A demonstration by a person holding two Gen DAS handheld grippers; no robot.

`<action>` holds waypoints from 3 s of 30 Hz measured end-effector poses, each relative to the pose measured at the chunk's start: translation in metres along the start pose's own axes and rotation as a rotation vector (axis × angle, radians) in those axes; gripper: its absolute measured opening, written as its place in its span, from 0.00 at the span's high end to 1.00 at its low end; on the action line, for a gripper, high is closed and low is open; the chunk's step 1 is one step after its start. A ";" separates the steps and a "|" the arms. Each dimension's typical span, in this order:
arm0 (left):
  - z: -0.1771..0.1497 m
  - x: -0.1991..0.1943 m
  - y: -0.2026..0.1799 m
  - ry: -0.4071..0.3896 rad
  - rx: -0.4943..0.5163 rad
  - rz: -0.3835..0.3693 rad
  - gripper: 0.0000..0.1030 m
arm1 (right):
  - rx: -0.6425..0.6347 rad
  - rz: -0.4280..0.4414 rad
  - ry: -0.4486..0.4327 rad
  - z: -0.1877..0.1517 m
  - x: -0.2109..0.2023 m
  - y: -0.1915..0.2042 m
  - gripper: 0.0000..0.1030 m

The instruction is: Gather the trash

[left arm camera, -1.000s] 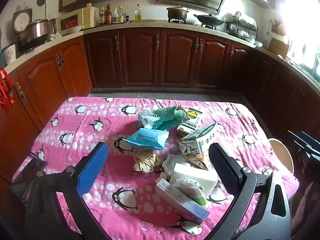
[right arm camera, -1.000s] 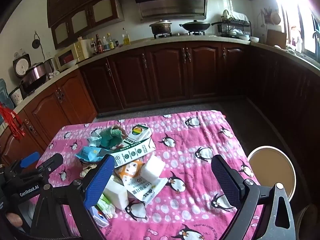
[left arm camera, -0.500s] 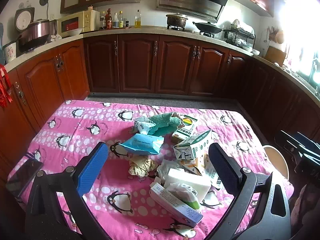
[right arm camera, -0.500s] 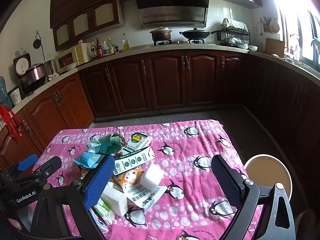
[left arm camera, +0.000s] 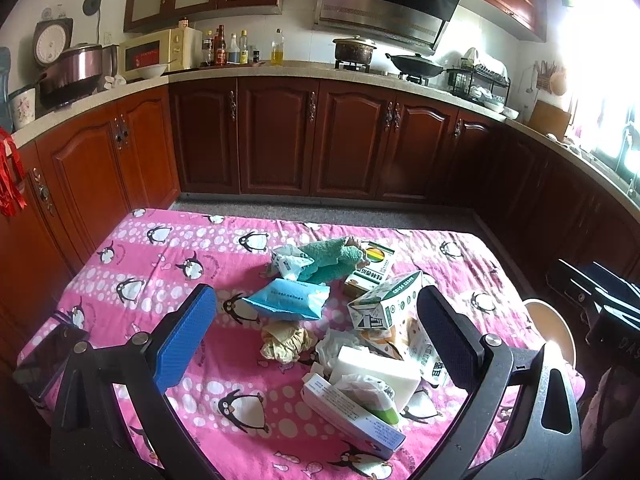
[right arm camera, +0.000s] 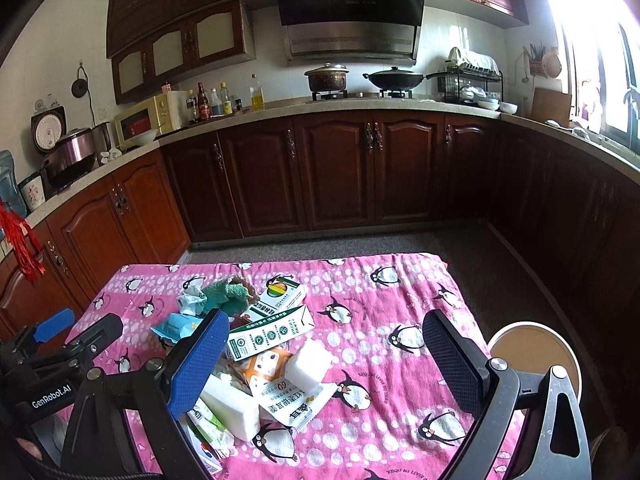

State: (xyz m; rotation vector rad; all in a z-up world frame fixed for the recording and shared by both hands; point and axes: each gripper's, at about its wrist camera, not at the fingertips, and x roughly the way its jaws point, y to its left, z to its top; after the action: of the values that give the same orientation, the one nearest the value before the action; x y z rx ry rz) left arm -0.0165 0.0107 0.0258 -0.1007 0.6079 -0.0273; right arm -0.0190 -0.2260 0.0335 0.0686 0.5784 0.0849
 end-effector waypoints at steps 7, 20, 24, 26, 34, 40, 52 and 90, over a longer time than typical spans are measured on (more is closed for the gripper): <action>0.002 -0.002 0.004 -0.003 -0.011 0.003 0.03 | -0.003 0.010 -0.005 0.001 0.000 0.003 0.07; 0.002 -0.002 0.006 -0.004 -0.011 0.004 0.03 | -0.005 0.012 -0.005 0.000 0.001 0.005 0.07; 0.002 -0.001 0.006 -0.006 -0.012 0.005 0.03 | 0.000 0.011 -0.005 0.000 0.000 0.005 0.07; 0.002 -0.001 0.006 -0.005 -0.012 0.006 0.03 | 0.000 0.010 -0.005 0.000 0.001 0.004 0.07; 0.001 -0.001 0.005 -0.003 -0.011 0.005 0.03 | 0.002 0.011 0.000 0.001 0.002 0.002 0.07; -0.001 0.002 0.005 0.004 -0.011 0.012 0.03 | 0.010 0.010 -0.002 0.000 0.002 -0.001 0.07; -0.002 0.004 0.006 0.006 -0.010 0.018 0.03 | 0.010 0.010 0.002 0.000 0.002 0.000 0.07; 0.000 0.005 0.007 0.010 0.000 0.019 0.03 | 0.019 0.009 0.022 -0.006 0.007 -0.002 0.07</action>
State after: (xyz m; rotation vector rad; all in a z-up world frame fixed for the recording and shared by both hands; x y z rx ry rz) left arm -0.0123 0.0169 0.0219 -0.0952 0.6186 -0.0097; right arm -0.0165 -0.2274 0.0248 0.0887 0.6007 0.0886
